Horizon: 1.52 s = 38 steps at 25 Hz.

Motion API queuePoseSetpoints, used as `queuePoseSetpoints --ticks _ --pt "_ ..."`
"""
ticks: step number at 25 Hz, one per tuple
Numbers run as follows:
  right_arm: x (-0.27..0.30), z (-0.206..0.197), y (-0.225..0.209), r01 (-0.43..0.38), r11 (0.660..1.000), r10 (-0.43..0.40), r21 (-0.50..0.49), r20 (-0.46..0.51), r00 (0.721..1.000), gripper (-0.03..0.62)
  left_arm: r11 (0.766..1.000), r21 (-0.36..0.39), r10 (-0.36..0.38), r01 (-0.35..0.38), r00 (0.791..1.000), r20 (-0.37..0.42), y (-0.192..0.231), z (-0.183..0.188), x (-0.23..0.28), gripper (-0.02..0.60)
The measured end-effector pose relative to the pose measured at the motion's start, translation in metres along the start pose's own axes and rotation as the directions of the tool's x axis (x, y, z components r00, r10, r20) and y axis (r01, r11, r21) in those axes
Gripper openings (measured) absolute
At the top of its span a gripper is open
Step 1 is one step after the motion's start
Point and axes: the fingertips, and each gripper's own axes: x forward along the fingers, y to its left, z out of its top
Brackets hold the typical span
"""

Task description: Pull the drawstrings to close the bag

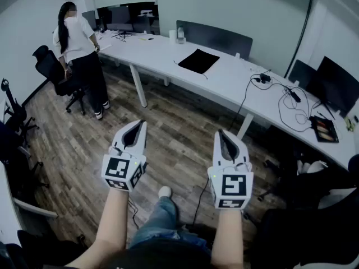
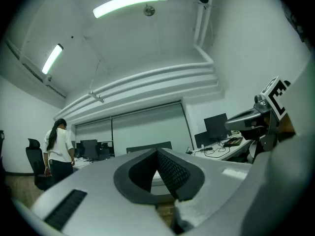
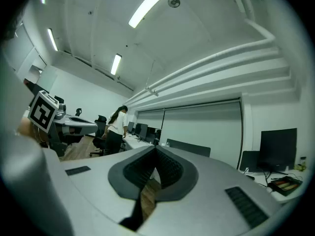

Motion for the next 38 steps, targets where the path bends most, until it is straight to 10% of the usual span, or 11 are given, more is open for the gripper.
queuePoseSetpoints --ticks 38 --pt "0.389 -0.031 -0.017 0.177 0.984 -0.175 0.017 -0.083 0.981 -0.006 0.972 -0.081 -0.223 0.221 0.974 -0.026 0.236 -0.097 0.347 -0.002"
